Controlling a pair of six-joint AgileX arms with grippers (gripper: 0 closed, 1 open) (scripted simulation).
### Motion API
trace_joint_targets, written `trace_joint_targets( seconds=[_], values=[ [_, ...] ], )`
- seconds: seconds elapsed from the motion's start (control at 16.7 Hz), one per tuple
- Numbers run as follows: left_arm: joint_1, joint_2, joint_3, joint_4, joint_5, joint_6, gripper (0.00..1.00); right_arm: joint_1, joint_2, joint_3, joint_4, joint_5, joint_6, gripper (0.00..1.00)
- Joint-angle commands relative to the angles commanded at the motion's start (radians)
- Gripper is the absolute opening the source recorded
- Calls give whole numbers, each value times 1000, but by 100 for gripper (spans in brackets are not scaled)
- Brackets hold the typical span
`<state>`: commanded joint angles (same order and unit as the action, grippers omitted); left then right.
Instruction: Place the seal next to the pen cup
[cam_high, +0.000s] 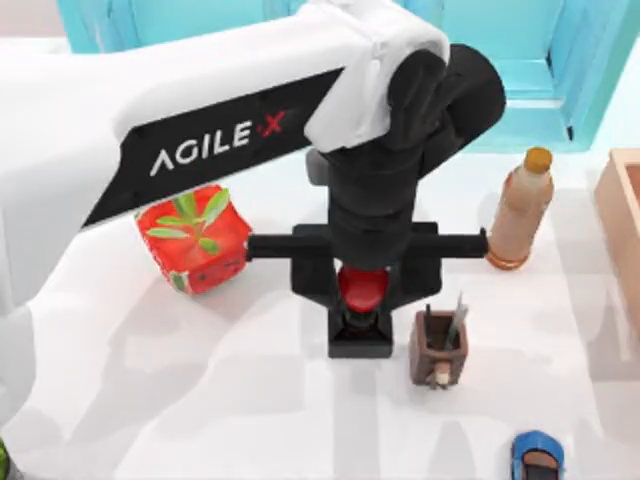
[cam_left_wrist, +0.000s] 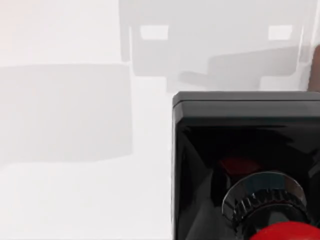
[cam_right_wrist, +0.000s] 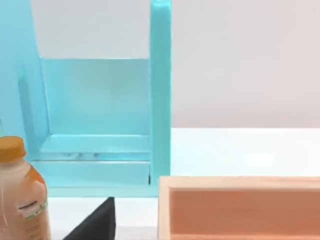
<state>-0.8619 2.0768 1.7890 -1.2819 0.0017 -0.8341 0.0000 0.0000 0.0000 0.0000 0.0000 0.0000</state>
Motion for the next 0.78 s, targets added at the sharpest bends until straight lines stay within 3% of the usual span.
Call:
trace_joint_targets(
  seconds=[0.72, 0.78],
  values=[
    [0, 0, 0, 0, 0, 0, 98, 0, 0, 0, 0, 0, 0, 100],
    [0, 0, 0, 0, 0, 0, 100, 0, 0, 0, 0, 0, 0, 100]
  ],
)
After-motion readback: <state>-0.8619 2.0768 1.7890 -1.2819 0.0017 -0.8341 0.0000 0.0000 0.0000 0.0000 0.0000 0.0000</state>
